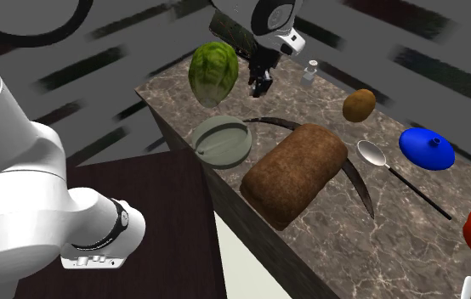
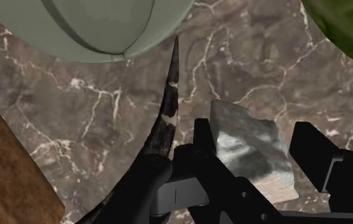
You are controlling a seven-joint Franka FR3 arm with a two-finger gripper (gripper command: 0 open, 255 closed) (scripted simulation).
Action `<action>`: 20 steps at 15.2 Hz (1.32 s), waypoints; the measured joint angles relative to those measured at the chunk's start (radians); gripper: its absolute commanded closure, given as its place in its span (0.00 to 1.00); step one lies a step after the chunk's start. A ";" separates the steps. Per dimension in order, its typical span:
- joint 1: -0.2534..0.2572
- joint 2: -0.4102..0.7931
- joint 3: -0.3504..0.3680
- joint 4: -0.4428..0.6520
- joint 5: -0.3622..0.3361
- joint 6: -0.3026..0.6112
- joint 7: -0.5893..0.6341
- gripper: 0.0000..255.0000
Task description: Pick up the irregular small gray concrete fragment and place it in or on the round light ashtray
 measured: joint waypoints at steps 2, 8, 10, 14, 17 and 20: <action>-0.020 -0.075 0.005 -0.104 0.029 0.032 -0.028 1.00; -0.055 -0.308 0.007 -0.393 0.130 0.094 -0.125 1.00; -0.059 -0.384 0.000 -0.480 0.164 0.106 -0.163 1.00; -0.057 -0.497 -0.016 -0.610 0.210 0.122 -0.219 1.00; -0.058 -0.487 -0.017 -0.646 0.214 0.166 -0.230 1.00; -0.060 -0.450 -0.013 -0.658 0.209 0.214 -0.228 1.00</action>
